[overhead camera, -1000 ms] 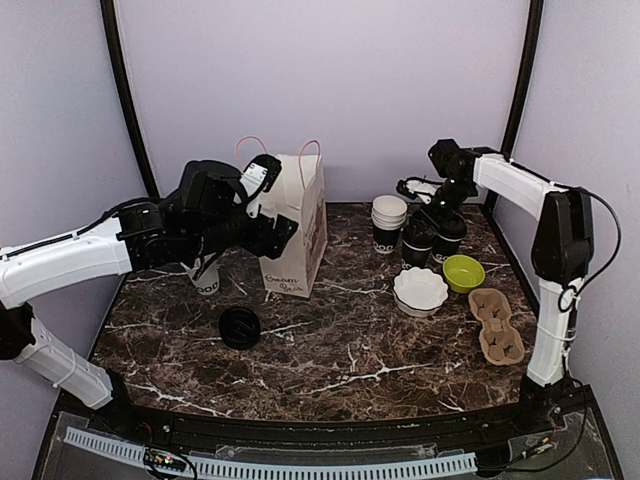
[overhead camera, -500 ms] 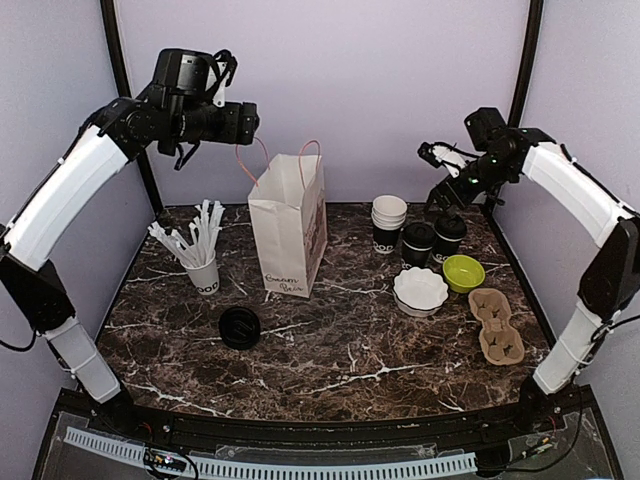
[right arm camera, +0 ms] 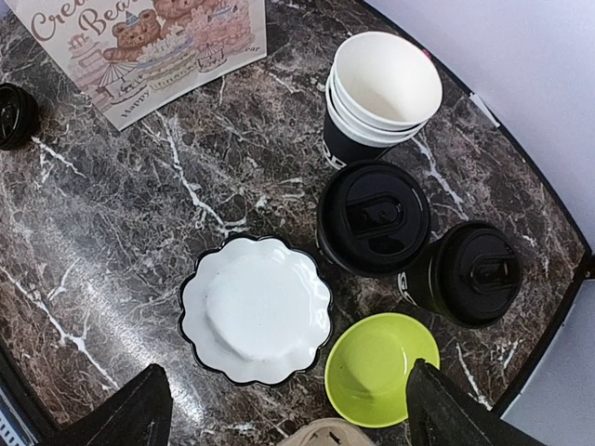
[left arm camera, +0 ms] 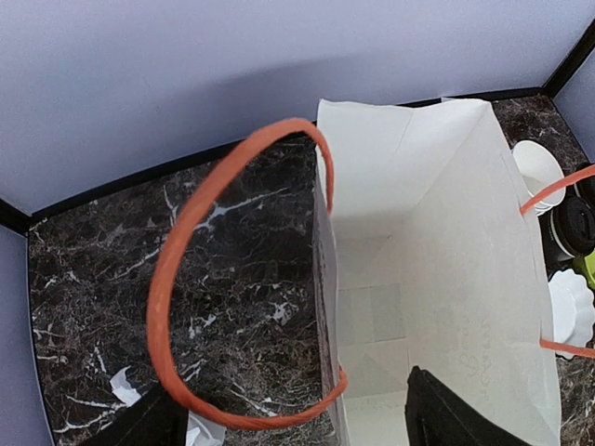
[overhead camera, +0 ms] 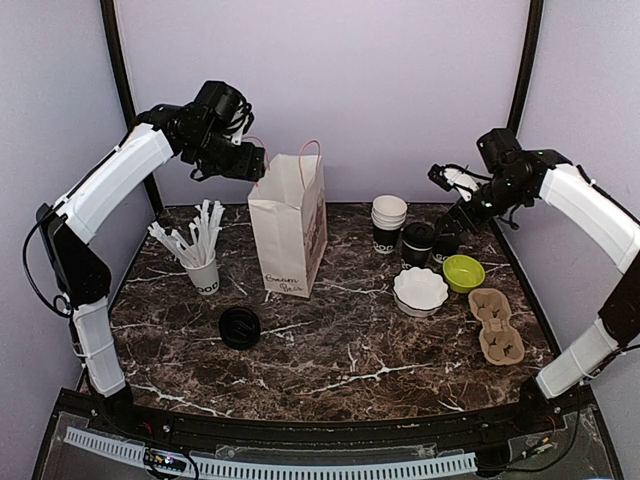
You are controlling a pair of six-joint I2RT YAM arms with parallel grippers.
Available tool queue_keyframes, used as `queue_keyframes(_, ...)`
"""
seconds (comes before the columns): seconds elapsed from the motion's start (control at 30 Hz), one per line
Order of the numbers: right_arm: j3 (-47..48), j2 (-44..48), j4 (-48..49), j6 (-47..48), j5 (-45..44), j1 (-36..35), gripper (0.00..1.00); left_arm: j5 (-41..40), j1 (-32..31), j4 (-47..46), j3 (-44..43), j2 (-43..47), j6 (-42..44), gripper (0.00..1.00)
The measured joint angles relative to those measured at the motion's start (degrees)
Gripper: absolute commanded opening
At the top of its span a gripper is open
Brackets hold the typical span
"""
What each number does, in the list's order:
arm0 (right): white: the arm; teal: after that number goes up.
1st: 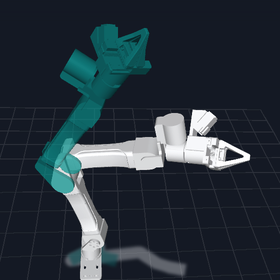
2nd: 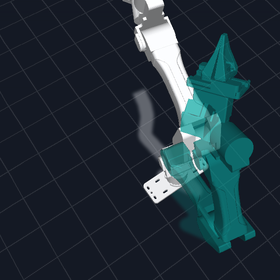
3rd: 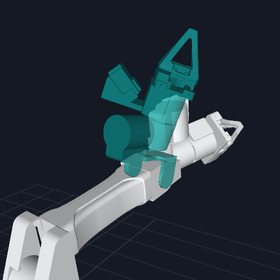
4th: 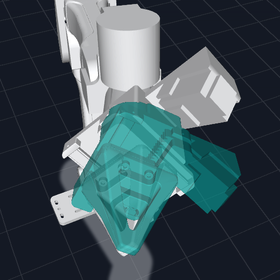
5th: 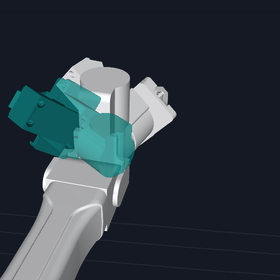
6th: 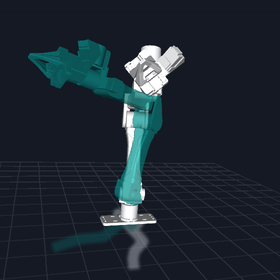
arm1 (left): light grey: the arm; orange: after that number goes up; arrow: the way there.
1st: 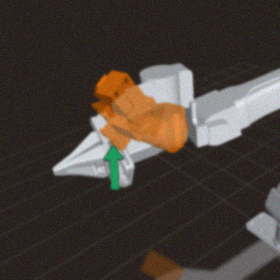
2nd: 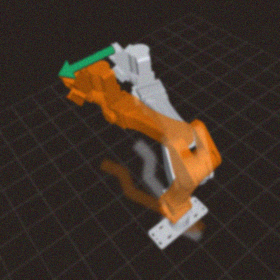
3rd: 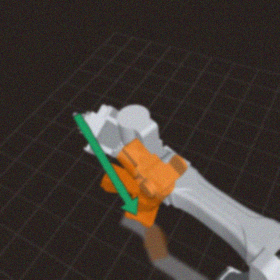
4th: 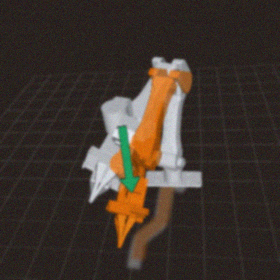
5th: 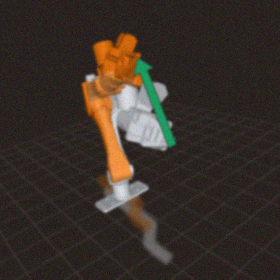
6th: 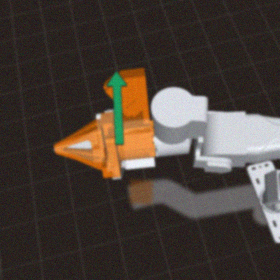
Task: Pack the takeout coffee
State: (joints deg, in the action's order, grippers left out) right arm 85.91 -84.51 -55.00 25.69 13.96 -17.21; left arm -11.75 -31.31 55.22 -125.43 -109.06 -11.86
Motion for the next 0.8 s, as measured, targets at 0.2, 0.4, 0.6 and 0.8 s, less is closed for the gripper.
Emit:
queue_keyframes(0.2, -0.85, -0.02, 0.63, -0.09, 0.85, 0.0, 0.86, 3.08, 1.14, 1.05, 0.11, -0.09, -0.74, 0.68)
queue_keyframes(0.4, -0.85, -0.07, 0.83, -0.09, 1.22, 0.0, 0.85, 8.31, 2.58, 1.01, -0.17, -2.14, -0.42, 0.5)
queue_keyframes(0.6, -1.09, 0.0, 0.79, -0.09, -0.39, 0.04, 0.85, 12.68, 2.86, 1.03, -0.26, -6.1, 0.15, 0.16)
queue_keyframes(0.8, -3.52, 1.75, 0.17, 0.0, -3.1, 0.22, 0.84, 15.52, 2.84, 0.87, -2.14, -7.56, 1.27, 0.0)
